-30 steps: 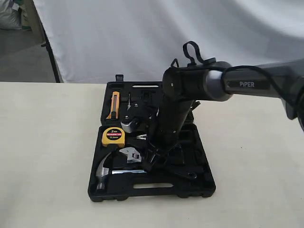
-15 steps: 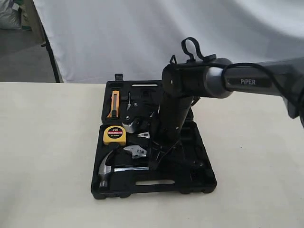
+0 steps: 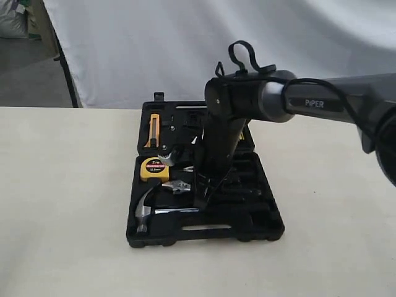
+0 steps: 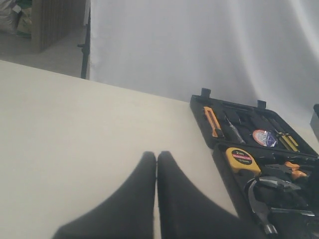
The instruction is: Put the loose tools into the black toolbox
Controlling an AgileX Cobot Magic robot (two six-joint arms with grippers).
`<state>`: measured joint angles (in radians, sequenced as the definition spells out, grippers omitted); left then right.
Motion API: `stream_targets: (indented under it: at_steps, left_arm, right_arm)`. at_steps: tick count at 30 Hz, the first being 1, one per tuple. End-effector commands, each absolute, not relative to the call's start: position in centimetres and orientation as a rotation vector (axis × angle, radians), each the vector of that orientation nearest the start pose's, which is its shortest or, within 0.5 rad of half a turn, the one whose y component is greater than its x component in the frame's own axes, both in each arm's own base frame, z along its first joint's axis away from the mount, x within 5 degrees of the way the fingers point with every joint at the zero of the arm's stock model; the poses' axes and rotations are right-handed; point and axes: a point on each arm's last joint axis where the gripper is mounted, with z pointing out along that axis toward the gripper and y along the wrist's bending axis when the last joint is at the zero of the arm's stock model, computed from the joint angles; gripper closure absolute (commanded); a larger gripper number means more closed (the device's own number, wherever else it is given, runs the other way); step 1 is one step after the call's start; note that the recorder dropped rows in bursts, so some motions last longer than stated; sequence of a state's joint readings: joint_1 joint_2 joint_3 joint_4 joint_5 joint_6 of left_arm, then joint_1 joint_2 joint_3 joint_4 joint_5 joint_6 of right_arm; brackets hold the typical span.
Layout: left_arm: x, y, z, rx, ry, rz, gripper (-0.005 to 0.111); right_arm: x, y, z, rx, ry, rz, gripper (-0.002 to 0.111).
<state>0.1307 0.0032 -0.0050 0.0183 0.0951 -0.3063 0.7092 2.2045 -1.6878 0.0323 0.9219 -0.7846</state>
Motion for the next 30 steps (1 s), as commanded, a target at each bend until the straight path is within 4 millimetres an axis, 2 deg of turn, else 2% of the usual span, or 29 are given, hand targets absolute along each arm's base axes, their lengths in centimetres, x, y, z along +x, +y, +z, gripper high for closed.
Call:
stream_targets:
  at_steps: [1, 5, 7, 8, 12, 14, 15, 16, 18, 19, 20, 21, 22, 24, 27, 30]
  left_arm:
    - [5.5, 0.9, 20.8, -0.346, 1.526, -0.103, 0.106]
    - [5.5, 0.9, 20.8, -0.346, 1.526, -0.103, 0.106]
    - [5.5, 0.9, 20.8, -0.346, 1.526, -0.103, 0.106]
    - [5.5, 0.9, 20.8, -0.346, 1.526, -0.103, 0.106]
    - [5.5, 0.9, 20.8, -0.346, 1.526, -0.103, 0.106]
    - [5.5, 0.9, 20.8, -0.346, 1.526, -0.103, 0.106]
    - [5.5, 0.9, 20.8, -0.346, 1.526, -0.103, 0.106]
    - [5.5, 0.9, 20.8, -0.346, 1.526, -0.103, 0.106]
    - [5.5, 0.9, 20.8, -0.346, 1.526, -0.103, 0.106]
    - [5.5, 0.9, 20.8, -0.346, 1.526, -0.103, 0.106]
    - [5.5, 0.9, 20.8, -0.346, 1.526, -0.103, 0.106]
    - [5.5, 0.9, 20.8, -0.346, 1.526, -0.103, 0.106]
    - [5.5, 0.9, 20.8, -0.346, 1.526, -0.103, 0.106]
    - [5.5, 0.9, 20.8, -0.346, 1.526, -0.103, 0.106]
    - [5.5, 0.9, 20.8, -0.346, 1.526, -0.103, 0.106]
    - [5.5, 0.9, 20.8, -0.346, 1.526, -0.103, 0.106]
  right_arm:
    - [35.0, 29.6, 14.2, -1.992, 2.153, -0.023, 0.109]
    - [35.0, 29.6, 14.1, -1.993, 2.158, -0.024, 0.108]
    - [35.0, 29.6, 14.1, -1.993, 2.158, -0.024, 0.102]
    - [35.0, 29.6, 14.1, -1.993, 2.158, -0.024, 0.096]
    - [34.9, 29.5, 14.1, -2.002, 2.168, -0.023, 0.06]
    - [34.7, 29.4, 14.0, -2.031, 2.177, -0.022, 0.046]
    - [34.4, 29.6, 14.7, -2.053, 2.148, -0.024, 0.036]
    - [34.5, 29.6, 15.2, -2.044, 2.134, -0.026, 0.034]
    - [34.5, 29.9, 17.2, -1.982, 2.075, -0.019, 0.036]
    - [34.6, 30.0, 18.6, -1.938, 2.028, -0.023, 0.042]
    - [34.7, 30.0, 19.0, -1.922, 2.011, -0.025, 0.047]
    - [34.7, 30.1, 19.6, -1.903, 1.991, -0.027, 0.062]
    - [34.7, 30.1, 19.7, -1.9, 1.988, -0.027, 0.07]
    - [34.6, 30.1, 18.9, -1.91, 2.018, -0.002, 0.106]
    - [34.7, 30.3, 15.8, -1.952, 2.094, 0.023, 0.109]
    - [34.8, 30.3, 10.7, -1.994, 2.213, 0.026, 0.109]
